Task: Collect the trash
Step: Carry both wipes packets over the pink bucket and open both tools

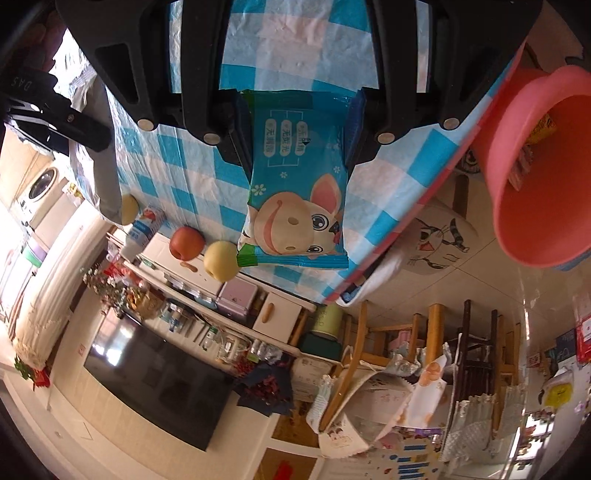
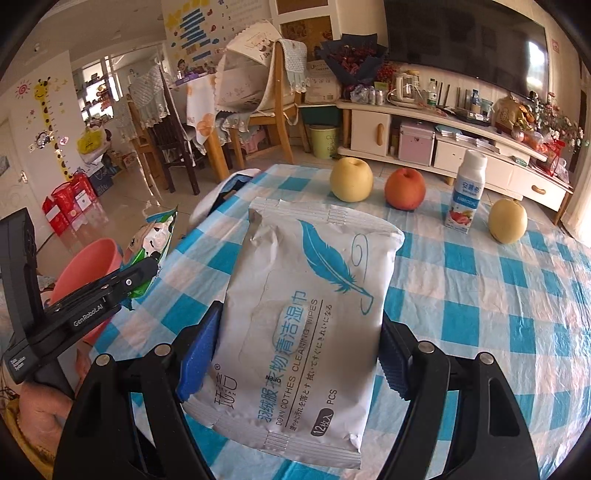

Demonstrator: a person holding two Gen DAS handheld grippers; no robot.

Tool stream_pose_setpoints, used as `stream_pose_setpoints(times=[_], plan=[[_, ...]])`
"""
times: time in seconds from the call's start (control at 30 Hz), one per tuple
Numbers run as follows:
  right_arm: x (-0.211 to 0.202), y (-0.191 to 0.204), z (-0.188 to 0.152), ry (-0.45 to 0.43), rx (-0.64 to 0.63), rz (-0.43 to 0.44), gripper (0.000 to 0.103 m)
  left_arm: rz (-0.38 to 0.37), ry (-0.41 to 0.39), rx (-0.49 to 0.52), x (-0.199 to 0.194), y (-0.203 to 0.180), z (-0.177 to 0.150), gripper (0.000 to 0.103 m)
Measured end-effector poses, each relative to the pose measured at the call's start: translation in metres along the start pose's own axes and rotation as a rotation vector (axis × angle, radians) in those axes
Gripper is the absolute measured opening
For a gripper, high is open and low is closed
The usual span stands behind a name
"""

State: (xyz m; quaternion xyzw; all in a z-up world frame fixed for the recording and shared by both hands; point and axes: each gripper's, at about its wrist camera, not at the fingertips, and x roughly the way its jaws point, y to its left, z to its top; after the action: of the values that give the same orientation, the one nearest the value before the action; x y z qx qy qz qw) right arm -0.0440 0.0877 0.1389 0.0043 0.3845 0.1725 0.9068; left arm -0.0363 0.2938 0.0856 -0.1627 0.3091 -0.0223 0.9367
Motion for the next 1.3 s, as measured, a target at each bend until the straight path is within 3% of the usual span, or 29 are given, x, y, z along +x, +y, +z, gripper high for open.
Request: stream_pose_setpoints(times=[0.3,0.57,0.93,1.3], plan=[[0.008,0.071,0.016,-0.007,-0.118,0.075,0.076,0.096,-0.123,-0.16,-0.032,0.049,0.013,0.043],[0.04,0.133,0.028,0.028,-0.205,0.153,0.076,0.245,-0.197,-0.351,-0.052,0.117,0.023,0.043],[0.105,0.244,0.044,0.072,-0.37,0.277,0.076,0.411,-0.219,-0.567,-0.066,0.202,0.021,0.043],[0.166,0.293,0.042,0.123,-0.442,0.314,0.076,0.454,-0.194,-0.697,-0.068,0.255,0.015,0.044]])
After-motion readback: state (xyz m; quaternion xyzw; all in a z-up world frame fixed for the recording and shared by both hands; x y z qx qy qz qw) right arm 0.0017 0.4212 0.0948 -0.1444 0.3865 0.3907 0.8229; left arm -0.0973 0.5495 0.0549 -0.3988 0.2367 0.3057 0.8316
